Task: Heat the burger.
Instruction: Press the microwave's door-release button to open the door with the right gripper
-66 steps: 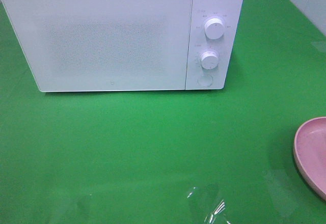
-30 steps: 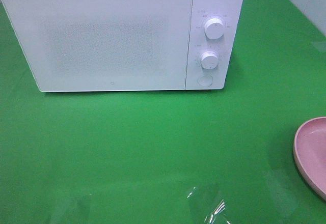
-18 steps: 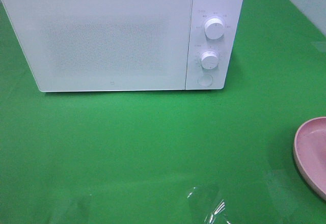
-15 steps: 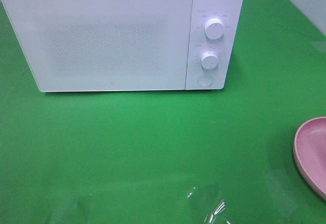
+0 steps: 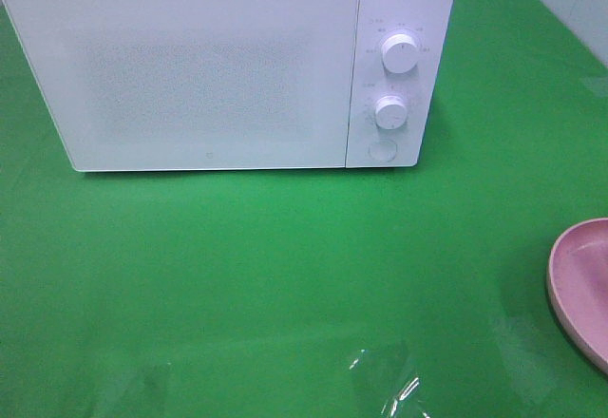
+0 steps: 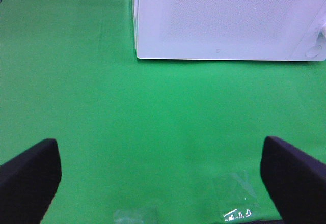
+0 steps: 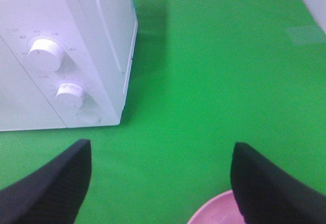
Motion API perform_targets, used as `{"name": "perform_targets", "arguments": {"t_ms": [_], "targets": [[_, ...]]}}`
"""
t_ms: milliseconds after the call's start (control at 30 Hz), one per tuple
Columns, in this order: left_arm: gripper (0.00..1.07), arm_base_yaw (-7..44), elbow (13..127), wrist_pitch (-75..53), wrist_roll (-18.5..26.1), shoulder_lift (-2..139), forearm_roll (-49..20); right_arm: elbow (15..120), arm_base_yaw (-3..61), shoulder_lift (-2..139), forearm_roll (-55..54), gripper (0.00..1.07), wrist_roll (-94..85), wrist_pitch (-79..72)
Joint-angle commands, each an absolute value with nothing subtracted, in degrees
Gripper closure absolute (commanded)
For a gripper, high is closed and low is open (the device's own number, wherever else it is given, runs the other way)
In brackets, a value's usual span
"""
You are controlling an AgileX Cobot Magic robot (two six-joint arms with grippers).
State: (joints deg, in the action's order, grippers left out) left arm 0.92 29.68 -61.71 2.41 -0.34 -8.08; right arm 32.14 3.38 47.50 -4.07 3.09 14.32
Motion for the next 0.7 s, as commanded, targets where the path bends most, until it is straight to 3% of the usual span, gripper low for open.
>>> {"name": "perform_targets", "arguments": {"t_ms": [33,700], "targets": [[0.08,1.09,29.51,-61.13,2.12,-1.55,-8.19,32.37,2.92,49.27,-2.35,0.35,2.52,9.22],[0.08,1.09,29.51,-61.13,2.12,-1.55,-8.19,16.84,3.32,65.20,-2.64,0.35,2.52,-40.39]]}}
